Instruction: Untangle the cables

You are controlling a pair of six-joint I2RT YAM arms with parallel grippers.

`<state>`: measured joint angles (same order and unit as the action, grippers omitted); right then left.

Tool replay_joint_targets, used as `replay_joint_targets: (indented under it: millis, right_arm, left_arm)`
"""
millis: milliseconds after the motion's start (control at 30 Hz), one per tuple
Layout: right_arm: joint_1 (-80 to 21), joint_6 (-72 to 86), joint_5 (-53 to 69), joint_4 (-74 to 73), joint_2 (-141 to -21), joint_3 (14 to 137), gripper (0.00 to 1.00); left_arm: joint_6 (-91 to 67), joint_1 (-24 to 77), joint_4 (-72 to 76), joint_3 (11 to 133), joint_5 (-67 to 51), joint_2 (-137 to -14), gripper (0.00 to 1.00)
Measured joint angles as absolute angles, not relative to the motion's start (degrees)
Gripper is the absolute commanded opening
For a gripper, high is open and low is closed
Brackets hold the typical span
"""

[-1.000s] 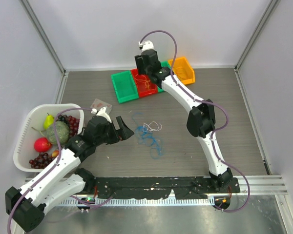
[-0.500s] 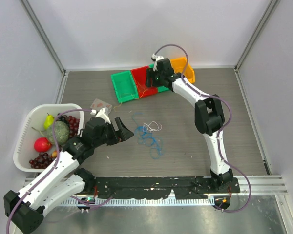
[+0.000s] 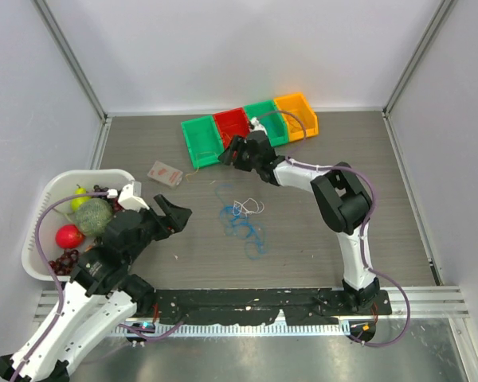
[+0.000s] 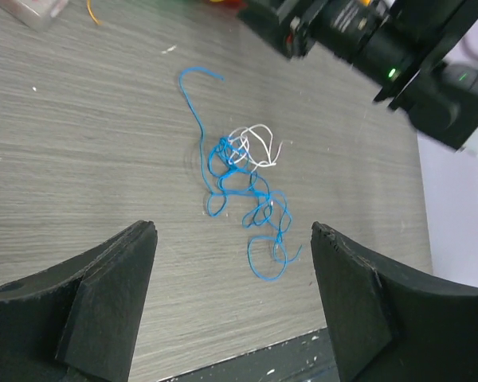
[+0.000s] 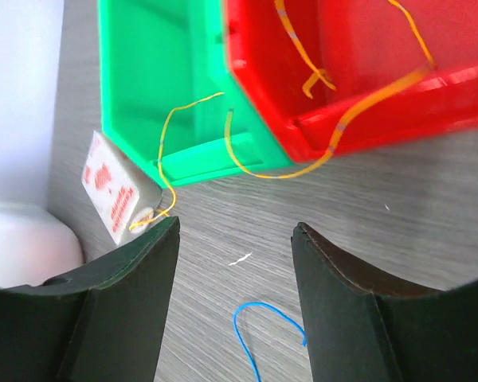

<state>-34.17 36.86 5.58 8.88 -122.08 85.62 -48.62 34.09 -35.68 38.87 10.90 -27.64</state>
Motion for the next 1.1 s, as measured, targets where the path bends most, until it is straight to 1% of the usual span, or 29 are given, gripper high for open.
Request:
replay_joint_targets:
  millis: [33, 167, 367, 500, 833, 1100]
  right_arm:
    - [-34.1, 42.1, 4.7, 12.8, -121.7, 82.5, 0.63]
    - [-34.0, 54.7, 1.7, 21.8, -123.3, 77.4, 0.63]
    - [-33.9, 68.8, -0.8, 33.6, -127.3, 76.7, 0.57]
    - [-34.0, 74.5, -1.2, 39.3, -130.2, 76.7, 0.56]
    - [-35.2, 76.9, -2.0, 41.7, -132.2, 75.2, 0.56]
    - [-35.9, 70.6, -1.0, 41.3, -132.3, 75.5, 0.54]
  left_arm:
    - [-48.8, 34.1, -35.8, 38.9, 11.7, -26.6, 0.82]
    - [-49.2, 34.1, -35.6, 38.9, 12.4, -25.4, 0.82]
    - [-49.4, 34.1, -35.5, 38.4, 11.8, -27.0, 0.82]
    - [-49.3, 34.1, -35.5, 38.3, 11.6, -27.0, 0.82]
    - [-49.3, 34.1, -35.5, 38.3, 11.6, -25.2, 0.82]
    - [-49.1, 34.1, -35.5, 38.3, 11.6, -25.2, 0.82]
